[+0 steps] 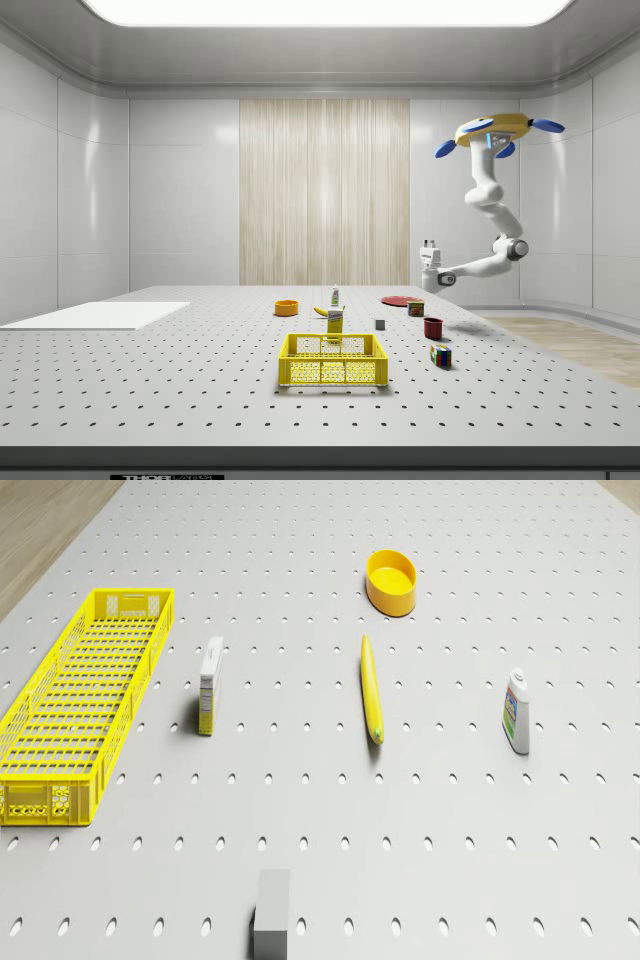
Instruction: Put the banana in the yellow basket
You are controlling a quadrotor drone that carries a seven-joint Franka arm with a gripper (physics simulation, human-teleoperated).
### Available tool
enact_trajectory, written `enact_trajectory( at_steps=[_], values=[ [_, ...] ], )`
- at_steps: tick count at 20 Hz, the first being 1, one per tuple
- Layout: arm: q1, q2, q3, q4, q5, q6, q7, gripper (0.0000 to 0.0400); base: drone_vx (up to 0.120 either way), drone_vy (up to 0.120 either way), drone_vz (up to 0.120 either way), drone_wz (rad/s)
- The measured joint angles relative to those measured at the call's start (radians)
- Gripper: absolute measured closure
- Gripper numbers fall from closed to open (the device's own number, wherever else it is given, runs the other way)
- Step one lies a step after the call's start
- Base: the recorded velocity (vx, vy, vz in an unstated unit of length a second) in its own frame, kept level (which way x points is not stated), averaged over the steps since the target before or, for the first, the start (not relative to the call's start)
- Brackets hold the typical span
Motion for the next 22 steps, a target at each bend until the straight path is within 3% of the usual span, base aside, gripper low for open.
enact_trajectory(
  at_steps=[14, 18, 22],
  values=[
    [-0.025, -0.009, 0.082, -0.013, -0.115, 0.012, 0.015, 0.0000, 0.120, -0.120, 0.000, 0.000],
    [-0.052, -0.015, 0.167, -0.032, -0.235, 0.018, 0.032, 0.0000, 0.120, -0.120, 0.000, 0.000],
    [-0.102, -0.030, 0.320, -0.093, -0.457, 0.028, 0.066, 0.0000, 0.120, 0.000, 0.000, 0.000]
  ],
)
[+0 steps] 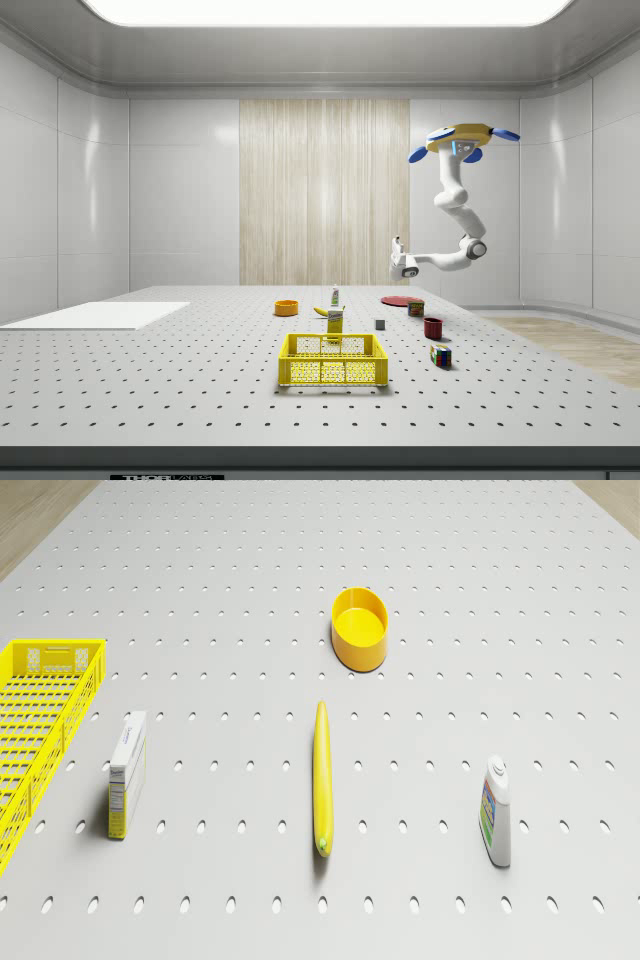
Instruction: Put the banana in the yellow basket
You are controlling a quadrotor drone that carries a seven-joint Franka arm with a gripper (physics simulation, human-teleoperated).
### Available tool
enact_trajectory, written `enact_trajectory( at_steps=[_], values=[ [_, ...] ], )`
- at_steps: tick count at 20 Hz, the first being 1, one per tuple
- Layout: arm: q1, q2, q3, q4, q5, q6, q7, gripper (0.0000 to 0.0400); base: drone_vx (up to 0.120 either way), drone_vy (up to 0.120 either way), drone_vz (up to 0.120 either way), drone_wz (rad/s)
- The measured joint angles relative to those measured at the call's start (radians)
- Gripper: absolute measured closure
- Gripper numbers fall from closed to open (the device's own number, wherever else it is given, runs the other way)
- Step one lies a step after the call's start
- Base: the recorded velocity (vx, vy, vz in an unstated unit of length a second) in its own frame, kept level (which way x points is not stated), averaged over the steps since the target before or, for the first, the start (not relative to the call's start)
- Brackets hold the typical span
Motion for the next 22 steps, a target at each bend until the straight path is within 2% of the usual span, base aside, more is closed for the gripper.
enact_trajectory(
  at_steps=[3, 6, 8, 11, 14, 18, 22],
  values=[
    [-0.063, -0.025, 0.169, -0.109, -0.260, 0.013, 0.050, 0.0000, 0.120, 0.000, -0.093, 0.000],
    [-0.155, -0.064, 0.362, -0.287, -0.587, 0.021, 0.137, 0.0000, 0.120, 0.000, -0.120, 0.000],
    [-0.237, -0.093, 0.482, -0.419, -0.815, 0.010, 0.217, 0.0000, 0.120, 0.000, -0.120, 0.000],
    [-0.391, -0.136, 0.630, -0.581, -1.111, -0.041, 0.352, 0.0000, 0.120, 0.000, -0.120, 0.000],
    [-0.552, -0.174, 0.736, -0.674, -1.310, -0.113, 0.472, 0.0000, 0.120, 0.000, -0.120, 0.000],
    [-0.717, -0.221, 0.823, -0.727, -1.446, -0.190, 0.583, 0.0000, 0.120, 0.000, -0.120, 0.000],
    [-0.817, -0.259, 0.872, -0.744, -1.500, -0.229, 0.649, 0.0000, 0.120, 0.000, -0.120, 0.000]
  ],
)
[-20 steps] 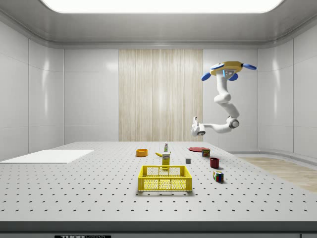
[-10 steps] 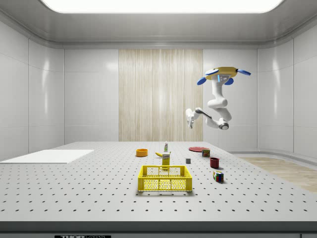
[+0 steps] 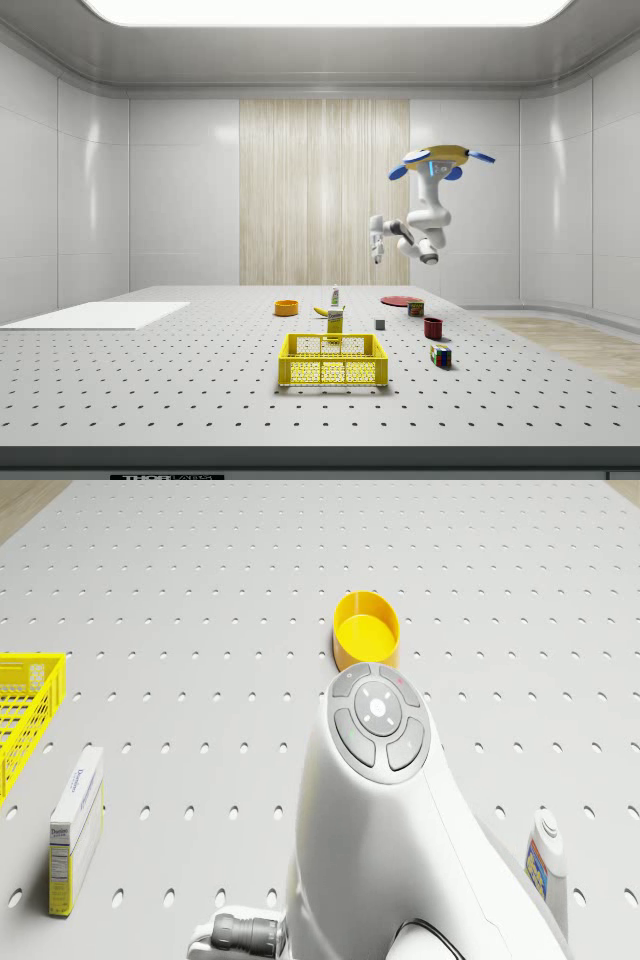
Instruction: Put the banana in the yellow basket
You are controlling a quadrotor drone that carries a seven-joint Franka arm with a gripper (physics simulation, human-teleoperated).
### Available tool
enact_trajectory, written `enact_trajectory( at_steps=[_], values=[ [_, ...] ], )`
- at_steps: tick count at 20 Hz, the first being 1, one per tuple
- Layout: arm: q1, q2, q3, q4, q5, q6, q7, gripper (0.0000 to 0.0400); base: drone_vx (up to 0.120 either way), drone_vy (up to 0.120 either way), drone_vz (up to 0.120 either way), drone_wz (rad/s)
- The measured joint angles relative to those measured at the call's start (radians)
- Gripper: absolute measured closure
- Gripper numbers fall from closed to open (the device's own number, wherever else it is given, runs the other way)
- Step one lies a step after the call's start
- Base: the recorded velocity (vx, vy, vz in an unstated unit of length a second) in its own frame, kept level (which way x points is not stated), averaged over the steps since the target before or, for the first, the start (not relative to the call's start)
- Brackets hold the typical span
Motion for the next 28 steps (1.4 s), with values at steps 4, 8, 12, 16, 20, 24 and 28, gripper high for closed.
enact_trajectory(
  at_steps=[4, 8, 12, 16, 20, 24, 28],
  values=[
    [-0.056, -0.031, 0.028, -0.005, -0.017, -0.012, 0.038, 0.0000, 0.120, 0.000, -0.120, 0.000],
    [-0.088, -0.057, 0.045, -0.006, -0.017, -0.009, 0.061, 0.0000, 0.120, 0.000, -0.120, 0.000],
    [-0.107, -0.081, 0.058, -0.006, -0.011, 0.003, 0.076, 0.0000, 0.120, 0.000, -0.120, 0.000],
    [-0.121, -0.103, 0.068, -0.004, -0.001, 0.018, 0.087, 0.0000, 0.120, 0.000, -0.120, 0.000],
    [-0.131, -0.125, 0.076, -0.003, 0.009, 0.036, 0.096, 0.0000, 0.120, 0.000, -0.120, 0.000],
    [-0.140, -0.145, 0.083, -0.001, 0.020, 0.053, 0.104, 0.0000, 0.120, 0.000, -0.120, 0.000],
    [-0.147, -0.166, 0.090, 0.000, 0.031, 0.071, 0.111, 0.0000, 0.120, 0.000, -0.120, 0.000]
  ],
)
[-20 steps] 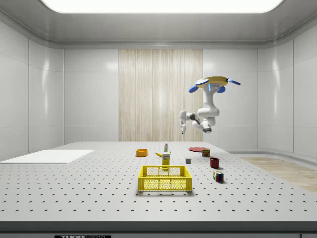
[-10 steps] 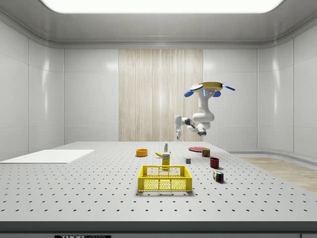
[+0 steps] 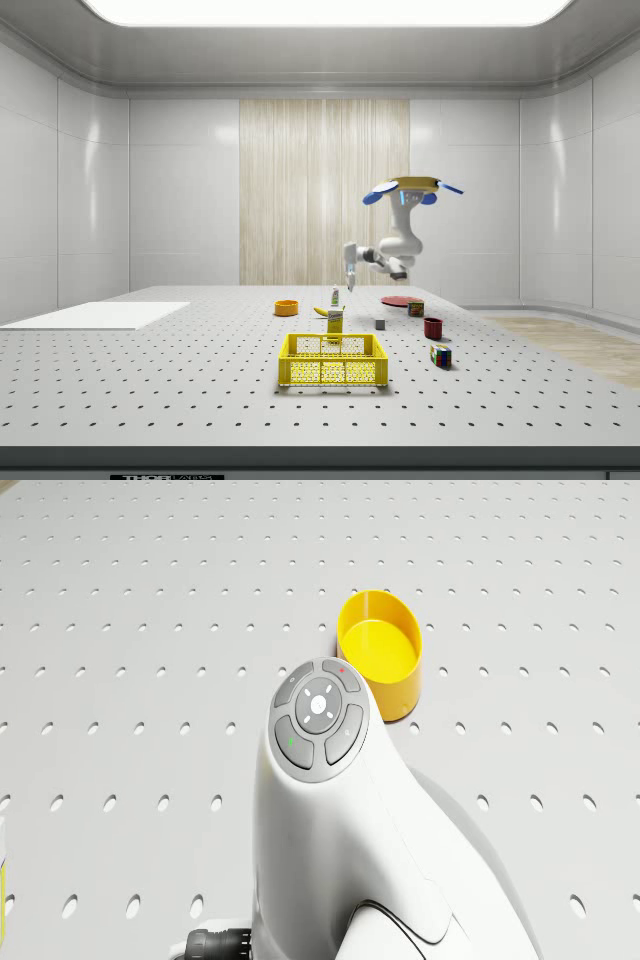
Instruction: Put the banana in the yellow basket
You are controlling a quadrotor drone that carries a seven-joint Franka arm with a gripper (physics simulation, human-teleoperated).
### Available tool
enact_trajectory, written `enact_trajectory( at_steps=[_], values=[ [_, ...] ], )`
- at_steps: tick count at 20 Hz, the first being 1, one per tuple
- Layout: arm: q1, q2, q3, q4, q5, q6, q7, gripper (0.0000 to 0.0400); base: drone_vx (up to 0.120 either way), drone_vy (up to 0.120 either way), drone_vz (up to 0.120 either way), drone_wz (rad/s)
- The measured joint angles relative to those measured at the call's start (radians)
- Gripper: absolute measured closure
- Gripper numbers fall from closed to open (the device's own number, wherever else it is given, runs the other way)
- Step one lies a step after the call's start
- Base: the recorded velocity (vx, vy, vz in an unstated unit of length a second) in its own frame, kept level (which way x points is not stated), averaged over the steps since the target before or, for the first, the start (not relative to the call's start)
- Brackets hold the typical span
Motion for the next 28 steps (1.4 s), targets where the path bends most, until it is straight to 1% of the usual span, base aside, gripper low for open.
enact_trajectory(
  at_steps=[8, 13, 19, 21, 24, 28],
  values=[
    [-0.013, -0.038, 0.012, 0.003, 0.020, 0.035, 0.012, 0.0000, 0.120, 0.000, -0.115, 0.000],
    [-0.020, -0.061, 0.018, 0.004, 0.031, 0.056, 0.019, 0.0000, 0.120, 0.000, 0.000, 0.000],
    [-0.027, -0.087, 0.025, 0.006, 0.044, 0.080, 0.026, 0.0000, 0.120, 0.000, -0.113, 0.000],
    [-0.030, -0.095, 0.027, 0.006, 0.048, 0.087, 0.028, 0.0000, 0.120, 0.000, 0.000, 0.000],
    [-0.032, -0.109, 0.021, 0.008, 0.046, 0.103, 0.030, 0.0000, 0.000, 0.000, 0.000, 0.000],
    [-0.031, -0.133, -0.022, 0.016, 0.010, 0.140, 0.026, 0.0000, 0.000, 0.000, 0.000, 0.000]
  ],
)
